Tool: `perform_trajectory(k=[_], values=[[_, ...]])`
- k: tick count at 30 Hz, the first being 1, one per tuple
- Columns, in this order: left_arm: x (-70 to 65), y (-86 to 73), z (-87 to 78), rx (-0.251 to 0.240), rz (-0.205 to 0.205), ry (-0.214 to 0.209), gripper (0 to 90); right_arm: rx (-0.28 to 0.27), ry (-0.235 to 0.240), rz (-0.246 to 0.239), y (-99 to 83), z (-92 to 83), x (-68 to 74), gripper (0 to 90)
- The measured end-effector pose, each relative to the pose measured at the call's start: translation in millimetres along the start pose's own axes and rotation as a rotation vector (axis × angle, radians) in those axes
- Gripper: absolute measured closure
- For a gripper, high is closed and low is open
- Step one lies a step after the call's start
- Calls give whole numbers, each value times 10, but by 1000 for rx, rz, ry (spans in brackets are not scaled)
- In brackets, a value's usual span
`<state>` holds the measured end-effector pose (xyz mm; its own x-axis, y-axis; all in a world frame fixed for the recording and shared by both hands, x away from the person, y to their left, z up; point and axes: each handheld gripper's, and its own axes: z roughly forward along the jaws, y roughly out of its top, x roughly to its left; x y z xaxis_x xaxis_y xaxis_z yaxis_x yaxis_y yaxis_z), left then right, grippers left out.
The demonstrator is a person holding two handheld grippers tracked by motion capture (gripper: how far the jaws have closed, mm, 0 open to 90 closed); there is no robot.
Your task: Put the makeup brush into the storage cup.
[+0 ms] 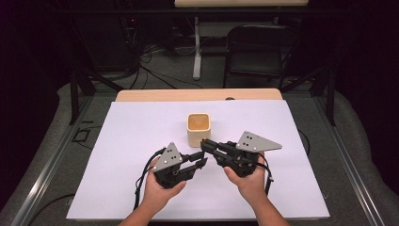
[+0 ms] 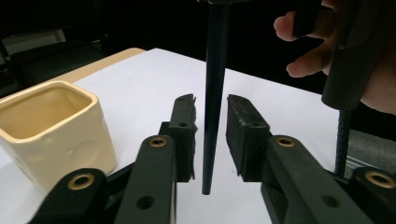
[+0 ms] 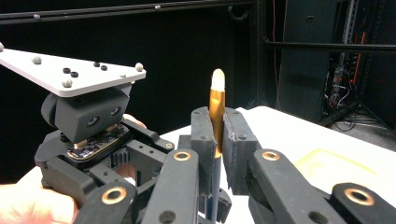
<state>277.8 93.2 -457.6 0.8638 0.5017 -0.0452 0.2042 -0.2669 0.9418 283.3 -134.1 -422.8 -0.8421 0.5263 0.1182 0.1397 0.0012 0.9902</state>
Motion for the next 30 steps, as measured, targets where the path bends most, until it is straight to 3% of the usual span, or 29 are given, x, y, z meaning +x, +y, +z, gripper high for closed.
perform_trajectory(k=[3,15,24,30], values=[[-1,-2,6,-7,4,18,656,-1,-2,4,2,-5,-1,839],[16,13,-33,-51,-18,12,388,-1,-10,-5,13,-34,-31,839],[36,-9,-81,-20,4,48,363,-4,-17,-11,26,-63,-59,839],[94,-60,-131,-30,-14,90,323,-5,-39,-21,48,-95,-77,838]])
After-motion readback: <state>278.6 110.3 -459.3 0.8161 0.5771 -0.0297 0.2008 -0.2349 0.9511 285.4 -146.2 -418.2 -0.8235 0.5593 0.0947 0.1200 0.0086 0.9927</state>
